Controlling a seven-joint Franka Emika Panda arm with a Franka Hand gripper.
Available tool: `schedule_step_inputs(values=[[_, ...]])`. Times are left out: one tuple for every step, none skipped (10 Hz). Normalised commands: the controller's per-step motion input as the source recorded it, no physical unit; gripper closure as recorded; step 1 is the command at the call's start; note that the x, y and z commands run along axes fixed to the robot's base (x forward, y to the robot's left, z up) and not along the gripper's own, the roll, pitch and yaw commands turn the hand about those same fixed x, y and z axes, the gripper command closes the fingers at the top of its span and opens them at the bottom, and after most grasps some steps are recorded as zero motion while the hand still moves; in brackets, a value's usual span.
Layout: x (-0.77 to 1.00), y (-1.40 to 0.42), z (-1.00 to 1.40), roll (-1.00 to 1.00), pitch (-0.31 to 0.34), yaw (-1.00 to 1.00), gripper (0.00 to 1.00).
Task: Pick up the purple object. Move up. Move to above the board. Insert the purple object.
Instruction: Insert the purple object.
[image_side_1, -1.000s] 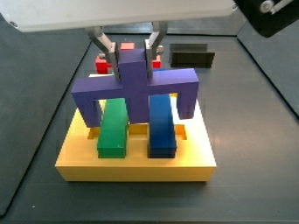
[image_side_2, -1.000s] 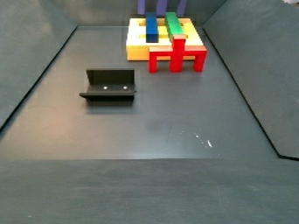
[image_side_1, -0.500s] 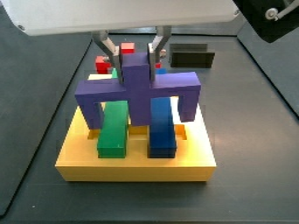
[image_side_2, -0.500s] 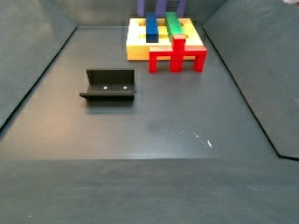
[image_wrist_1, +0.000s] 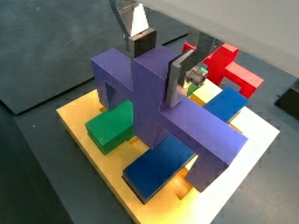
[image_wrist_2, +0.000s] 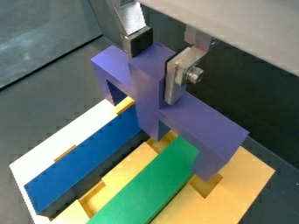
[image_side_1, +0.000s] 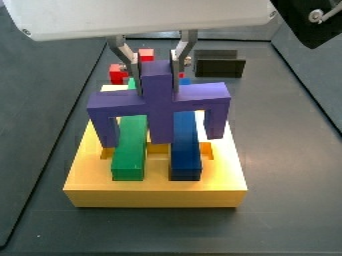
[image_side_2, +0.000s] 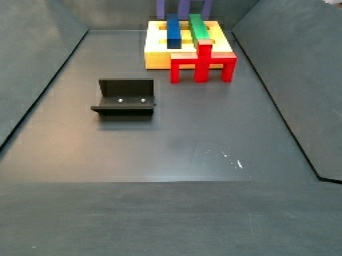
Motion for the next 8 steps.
schedule_step_inputs(values=[[0.0, 0.0, 0.0, 0.03, 0.043, 0.15, 1.0], [0.0, 0.0, 0.0, 0.02, 0.006, 0.27, 1.0], [0.0, 0.0, 0.0, 0.03, 0.0, 0.29, 1.0], [0.0, 0.0, 0.0, 0.06, 0.004, 0.26, 1.0], [0.0, -0.01, 0.0, 0.1, 0.041, 0.08, 1.0], [0.0, 0.0, 0.03, 0.11, 0.067, 0.0, 1.0], [0.0, 0.0, 0.04, 0.14, 0.106, -0.1, 1.0], [0.0, -0.01, 0.03, 0.14, 0.124, -0.14, 1.0]])
